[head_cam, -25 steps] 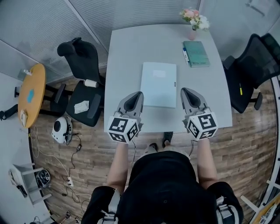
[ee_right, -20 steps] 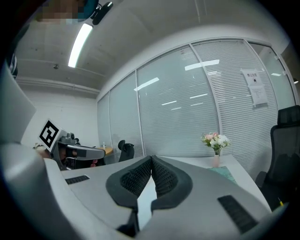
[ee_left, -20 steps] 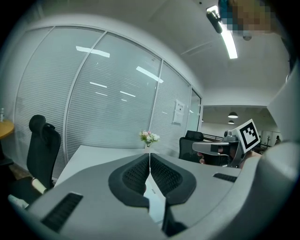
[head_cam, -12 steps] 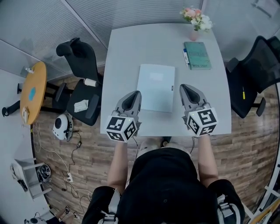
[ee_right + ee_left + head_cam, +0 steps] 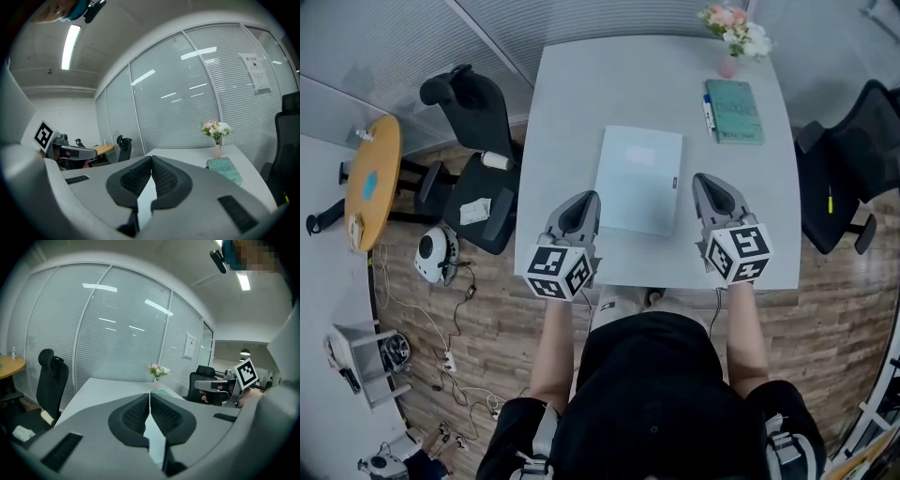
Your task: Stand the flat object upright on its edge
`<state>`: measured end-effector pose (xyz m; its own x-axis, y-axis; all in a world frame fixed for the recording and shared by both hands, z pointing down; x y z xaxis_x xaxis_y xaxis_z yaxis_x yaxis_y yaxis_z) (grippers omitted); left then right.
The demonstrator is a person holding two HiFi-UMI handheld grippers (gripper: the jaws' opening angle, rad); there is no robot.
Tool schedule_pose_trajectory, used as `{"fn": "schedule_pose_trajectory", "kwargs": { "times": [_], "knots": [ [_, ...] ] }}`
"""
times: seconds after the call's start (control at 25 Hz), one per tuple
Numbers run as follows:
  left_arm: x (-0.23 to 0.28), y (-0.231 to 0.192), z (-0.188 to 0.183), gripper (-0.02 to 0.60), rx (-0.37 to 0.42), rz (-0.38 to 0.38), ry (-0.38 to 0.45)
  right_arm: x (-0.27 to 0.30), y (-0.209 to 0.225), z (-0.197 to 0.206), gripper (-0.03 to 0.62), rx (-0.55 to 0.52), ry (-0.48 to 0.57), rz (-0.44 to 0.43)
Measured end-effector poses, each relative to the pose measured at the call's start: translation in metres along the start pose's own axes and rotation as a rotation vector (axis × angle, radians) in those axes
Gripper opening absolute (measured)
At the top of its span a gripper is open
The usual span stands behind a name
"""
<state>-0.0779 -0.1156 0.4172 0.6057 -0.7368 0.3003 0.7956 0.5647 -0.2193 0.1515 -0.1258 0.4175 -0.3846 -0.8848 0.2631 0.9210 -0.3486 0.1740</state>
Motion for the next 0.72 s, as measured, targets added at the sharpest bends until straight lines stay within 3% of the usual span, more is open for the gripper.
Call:
{"fn": "schedule_pose_trajectory", "kwargs": {
  "times": [0.72],
  "knots": [
    [0.059, -0.068, 0.002, 0.028, -0.041, 0.046, -0.077, 0.056, 0.004, 0.023, 0.017, 0.022, -0.105, 0.103]
  ]
}}
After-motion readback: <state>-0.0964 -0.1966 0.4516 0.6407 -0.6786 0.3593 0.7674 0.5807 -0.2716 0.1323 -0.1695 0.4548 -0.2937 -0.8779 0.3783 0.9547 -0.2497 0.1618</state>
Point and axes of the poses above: the fingertips, and each gripper's own axes: x forward along the fingers, y to its right, z out of its underside, the point moved 4 cm from there along -x, backward along the fingers, and after that the axes turned 5 degrees about z, right-handed, at the moved point
